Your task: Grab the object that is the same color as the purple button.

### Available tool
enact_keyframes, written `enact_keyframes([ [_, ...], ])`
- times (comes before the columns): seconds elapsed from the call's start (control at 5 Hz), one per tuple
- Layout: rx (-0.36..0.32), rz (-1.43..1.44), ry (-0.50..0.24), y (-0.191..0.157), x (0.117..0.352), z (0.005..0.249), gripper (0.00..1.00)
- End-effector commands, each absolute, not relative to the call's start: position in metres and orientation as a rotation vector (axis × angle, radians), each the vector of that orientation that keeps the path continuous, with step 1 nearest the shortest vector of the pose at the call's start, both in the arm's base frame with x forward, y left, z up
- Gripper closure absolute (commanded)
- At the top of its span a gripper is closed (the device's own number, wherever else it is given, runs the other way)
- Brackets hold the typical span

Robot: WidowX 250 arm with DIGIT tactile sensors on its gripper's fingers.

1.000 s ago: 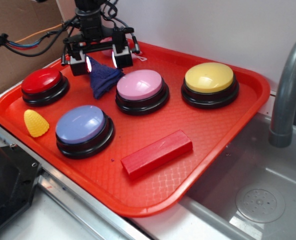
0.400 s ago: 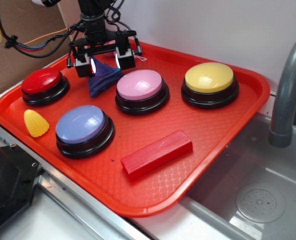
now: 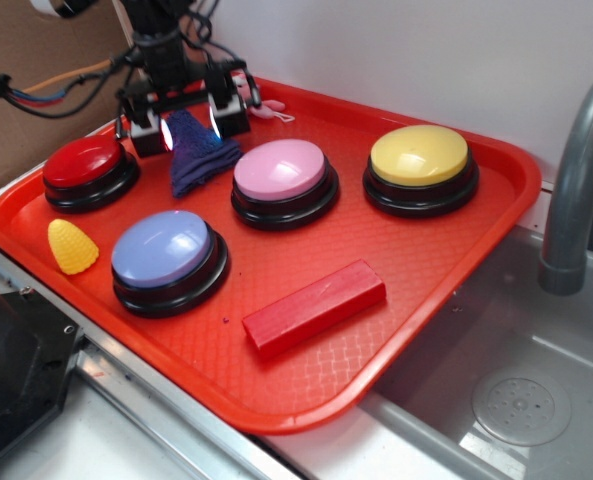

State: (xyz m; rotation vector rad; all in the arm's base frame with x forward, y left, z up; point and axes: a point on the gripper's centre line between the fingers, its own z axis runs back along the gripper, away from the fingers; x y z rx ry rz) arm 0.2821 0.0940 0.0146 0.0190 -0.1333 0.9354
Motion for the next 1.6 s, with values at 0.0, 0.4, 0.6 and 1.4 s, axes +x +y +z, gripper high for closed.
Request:
enact_keyframes([
  [0.0,-0.037,0.76,-0.147,0.095,0.305,-0.015,1.0],
  [0.4,0.022,0.551,-0.132,0.093,0.296,0.018,1.0],
  [0.6,0.032,0.436,-0.108,0.092,0.295,0.024,1.0],
  [1.4,-0.003,-0.085,-0.072,-0.039,0.232,0.176,1.0],
])
